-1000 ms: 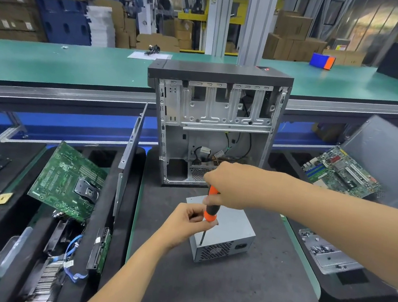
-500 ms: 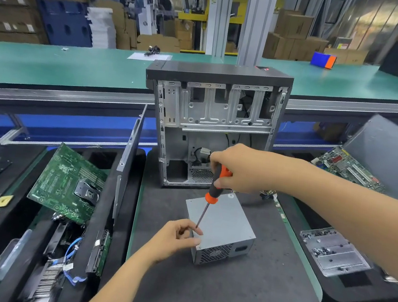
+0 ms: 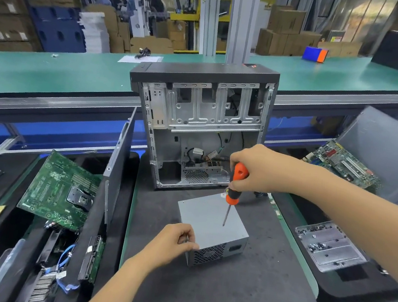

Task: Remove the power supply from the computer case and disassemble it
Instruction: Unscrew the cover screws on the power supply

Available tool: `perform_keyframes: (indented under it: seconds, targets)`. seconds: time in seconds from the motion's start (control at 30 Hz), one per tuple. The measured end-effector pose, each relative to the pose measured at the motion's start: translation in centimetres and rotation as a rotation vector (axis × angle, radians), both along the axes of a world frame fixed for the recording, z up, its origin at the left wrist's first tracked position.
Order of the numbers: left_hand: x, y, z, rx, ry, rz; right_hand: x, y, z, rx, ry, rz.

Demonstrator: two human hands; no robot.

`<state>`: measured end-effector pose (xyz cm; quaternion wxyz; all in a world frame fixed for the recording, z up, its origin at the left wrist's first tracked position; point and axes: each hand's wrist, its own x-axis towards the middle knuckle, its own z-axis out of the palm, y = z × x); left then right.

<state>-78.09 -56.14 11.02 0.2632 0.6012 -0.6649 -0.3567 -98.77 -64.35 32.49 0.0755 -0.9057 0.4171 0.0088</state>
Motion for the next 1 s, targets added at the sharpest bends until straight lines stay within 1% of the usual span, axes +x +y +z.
perform_keyframes:
  seconds: [0.07, 0.13, 0.2, 0.3, 0.37, 0.4, 0.47, 0.53, 0.6, 0.67, 0.77, 1.0]
  targets:
    - [-0.2, -0.2, 0.3, -0.010, 0.002, 0.018, -1.1, -0.2, -0.2, -0.002, -0.021, -0.026]
    - [-0.9, -0.7, 0.9, -0.019, 0.078, 0.073, -2.2, -0.4, -0.4, 0.004, -0.049, -0.055]
    - [-1.8, -1.5, 1.4, 0.029, 0.255, 0.136, -3.2, -0.5, -0.7, 0.010, -0.070, -0.085]
    - [-3.7, -2.8, 2.0, 0.162, 0.566, 0.155, -4.4, -0.7, -1.4, 0.011, -0.082, -0.106]
    - [-5.2, -3.7, 2.4, 0.223, 0.643, 0.150, -5.0, -1.0, -1.9, 0.009, -0.093, -0.109]
    - [-5.9, -4.2, 2.4, 0.238, 0.634, 0.145, -5.2, -1.1, -2.1, 0.005, -0.098, -0.108]
    - [-7.0, -5.0, 2.3, 0.215, 0.525, 0.108, -5.5, -1.3, -2.6, -0.009, -0.102, -0.099]
    - [-7.7, -5.5, 2.1, 0.131, 0.373, -0.010, -5.6, -1.5, -3.1, -0.017, -0.107, -0.084]
    - [-8.4, -5.9, 1.8, 0.050, 0.308, -0.114, -5.7, -1.6, -3.4, -0.019, -0.121, -0.072]
    - [-8.9, -6.2, 1.4, -0.018, 0.285, -0.120, -5.8, -1.8, -3.6, -0.024, -0.129, -0.057]
    - [-9.4, -6.5, 0.8, -0.082, 0.286, -0.075, -5.8, -1.9, -3.6, -0.034, -0.132, -0.033]
    - [-9.3, -6.9, 0.0, -0.063, 0.372, -0.046, -5.9, -2.2, -3.6, -0.022, -0.138, -0.038]
